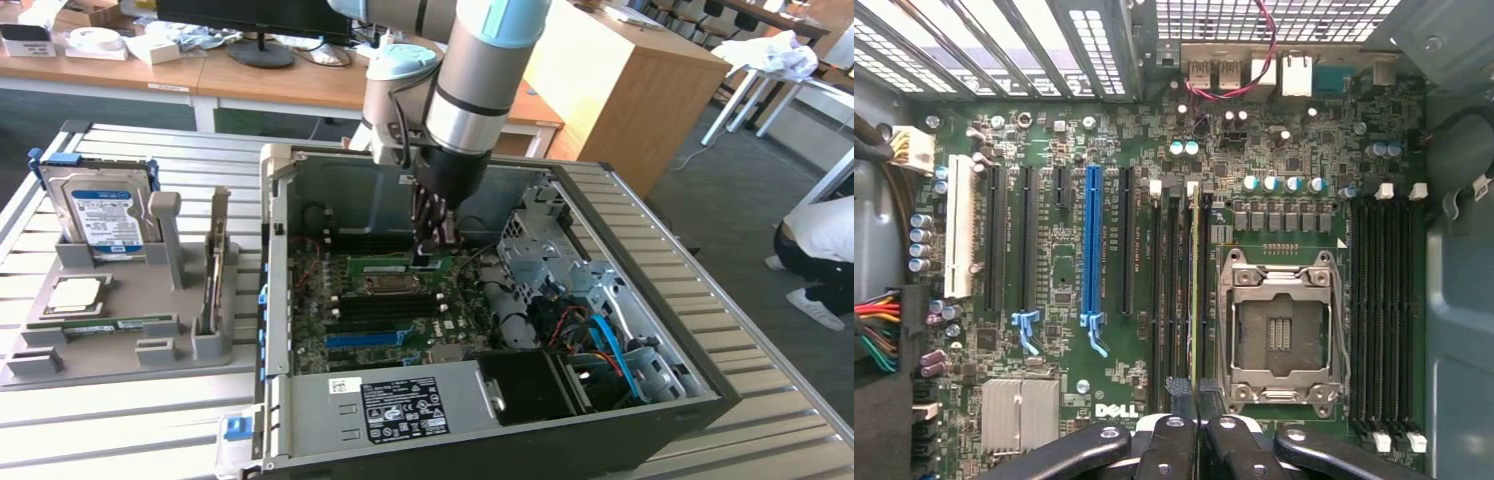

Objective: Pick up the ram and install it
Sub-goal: 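Insert the ram into the slot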

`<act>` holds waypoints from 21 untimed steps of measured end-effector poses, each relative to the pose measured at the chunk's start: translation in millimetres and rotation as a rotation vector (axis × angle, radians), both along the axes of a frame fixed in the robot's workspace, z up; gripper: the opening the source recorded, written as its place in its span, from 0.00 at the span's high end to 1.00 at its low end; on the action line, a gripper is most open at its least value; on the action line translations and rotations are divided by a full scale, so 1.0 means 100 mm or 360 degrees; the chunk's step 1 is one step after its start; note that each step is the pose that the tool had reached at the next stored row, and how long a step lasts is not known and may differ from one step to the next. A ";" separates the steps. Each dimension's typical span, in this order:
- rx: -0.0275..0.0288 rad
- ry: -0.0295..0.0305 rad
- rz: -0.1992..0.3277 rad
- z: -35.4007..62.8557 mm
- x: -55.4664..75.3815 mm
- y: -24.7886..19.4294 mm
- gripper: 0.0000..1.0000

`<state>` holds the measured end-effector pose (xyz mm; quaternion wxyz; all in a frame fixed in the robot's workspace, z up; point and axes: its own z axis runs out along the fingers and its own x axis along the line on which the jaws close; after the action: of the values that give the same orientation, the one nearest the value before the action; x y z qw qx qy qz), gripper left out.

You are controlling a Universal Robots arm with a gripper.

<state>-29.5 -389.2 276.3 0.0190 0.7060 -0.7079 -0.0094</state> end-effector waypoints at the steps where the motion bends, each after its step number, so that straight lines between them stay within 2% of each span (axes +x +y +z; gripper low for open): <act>1: 0.00000 0.00000 0.0000 -0.005 0.00 0.000 0.88; 21: 0.00000 0.00000 0.0000 -0.117 0.00 0.000 0.88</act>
<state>-29.5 -389.2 264.5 0.0190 0.7060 -0.7079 -0.0094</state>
